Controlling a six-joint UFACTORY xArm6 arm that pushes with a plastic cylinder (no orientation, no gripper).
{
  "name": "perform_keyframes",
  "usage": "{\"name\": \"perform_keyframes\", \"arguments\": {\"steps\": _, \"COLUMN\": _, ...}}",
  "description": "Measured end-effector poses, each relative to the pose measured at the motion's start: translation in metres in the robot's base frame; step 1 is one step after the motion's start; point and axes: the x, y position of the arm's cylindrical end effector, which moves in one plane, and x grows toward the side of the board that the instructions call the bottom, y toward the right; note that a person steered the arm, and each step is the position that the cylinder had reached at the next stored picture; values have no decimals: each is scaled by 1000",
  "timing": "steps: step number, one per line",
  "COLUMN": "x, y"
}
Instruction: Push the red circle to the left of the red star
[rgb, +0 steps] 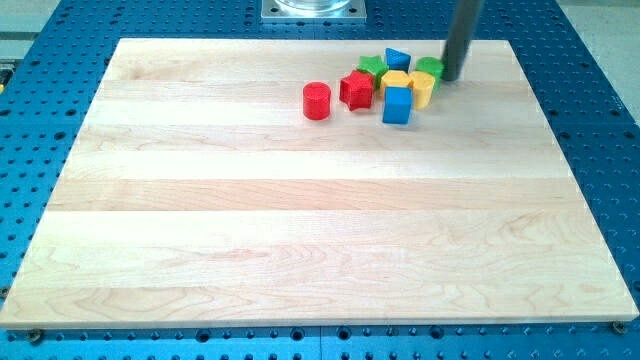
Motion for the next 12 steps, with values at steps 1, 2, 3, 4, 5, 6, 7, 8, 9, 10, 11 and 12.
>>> {"name": "perform_keyframes", "arguments": {"steps": 1, "x": 6, "y": 4}}
{"name": "perform_keyframes", "arguments": {"steps": 2, "x": 6, "y": -2}}
{"name": "perform_keyframes", "arguments": {"steps": 3, "x": 22, "y": 26}}
{"name": "perform_keyframes", "arguments": {"steps": 4, "x": 72, "y": 17}}
{"name": "perform_keyframes", "arguments": {"steps": 5, "x": 105, "y": -17}}
{"name": "perform_keyframes", "arguments": {"steps": 6, "x": 127, "y": -108}}
{"name": "perform_keyframes", "arguments": {"steps": 7, "x": 122, "y": -185}}
{"name": "perform_keyframes", "arguments": {"steps": 8, "x": 80, "y": -215}}
{"name": "perform_keyframes", "arguments": {"steps": 9, "x": 61, "y": -252}}
{"name": "perform_keyframes", "arguments": {"steps": 10, "x": 55, "y": -231}}
{"name": "perform_keyframes", "arguments": {"steps": 11, "x": 70, "y": -228}}
{"name": "perform_keyframes", "arguments": {"steps": 12, "x": 88, "y": -227}}
